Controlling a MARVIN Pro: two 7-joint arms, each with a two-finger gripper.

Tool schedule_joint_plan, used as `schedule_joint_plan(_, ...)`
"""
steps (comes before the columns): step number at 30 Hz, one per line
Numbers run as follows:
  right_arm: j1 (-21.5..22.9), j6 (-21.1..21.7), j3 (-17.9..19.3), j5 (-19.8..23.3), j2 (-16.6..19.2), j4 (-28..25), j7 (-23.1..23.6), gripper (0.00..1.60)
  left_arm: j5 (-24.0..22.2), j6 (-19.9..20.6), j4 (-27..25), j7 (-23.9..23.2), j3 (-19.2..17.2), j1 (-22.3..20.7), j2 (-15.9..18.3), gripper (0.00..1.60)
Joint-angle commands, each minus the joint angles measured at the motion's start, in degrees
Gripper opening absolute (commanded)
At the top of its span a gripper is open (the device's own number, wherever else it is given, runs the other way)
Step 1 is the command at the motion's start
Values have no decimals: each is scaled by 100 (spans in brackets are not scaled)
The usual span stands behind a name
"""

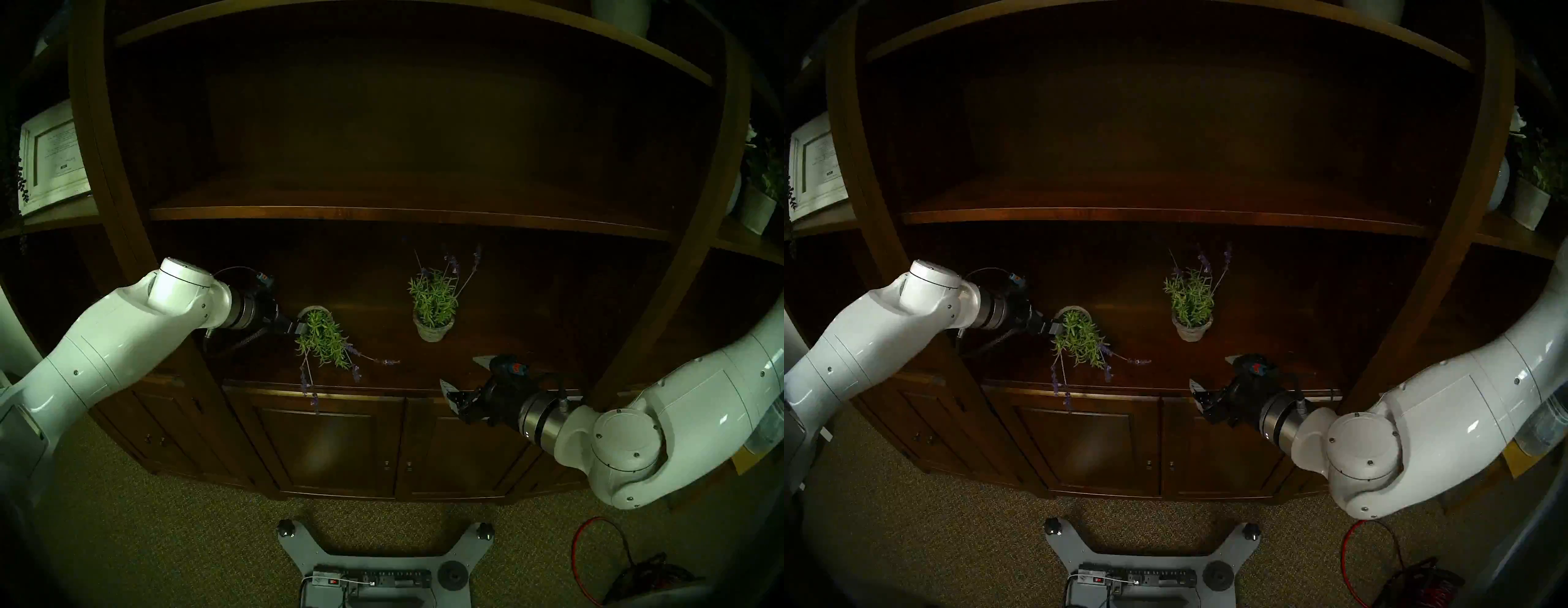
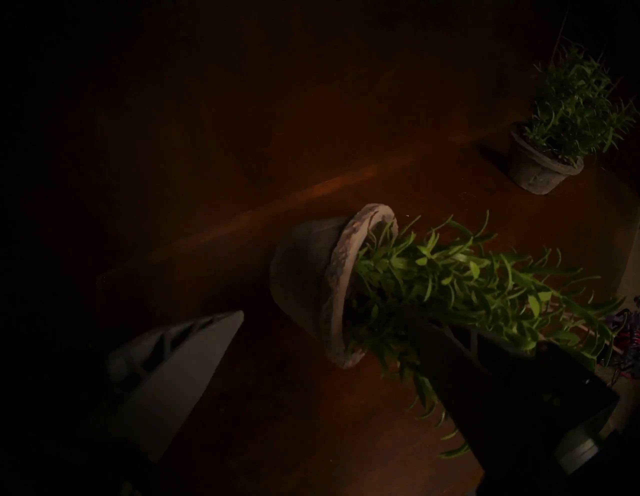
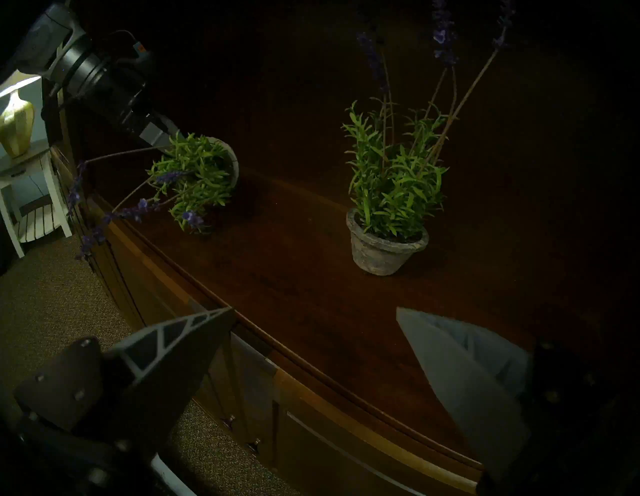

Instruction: Place the fake decorative plant upright

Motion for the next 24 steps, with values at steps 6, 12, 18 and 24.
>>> schedule_joint_plan(6,80,-49,88,-55,-11,6,11,160,196,-26,275,-113,-2,-395,-300,160)
schedule_joint_plan(12,80,-49,88,-56,-10,6,11,160,242,-16,297,-186,4,-385,-322,160)
schedule_joint_plan(18,79,-50,88,-58,-10,7,11,160,273,-29,315,-249,2,-356,-350,148)
schedule_joint_plan(24,79,-51,88,-60,-10,7,11,160,295,-43,314,-291,-6,-322,-357,142)
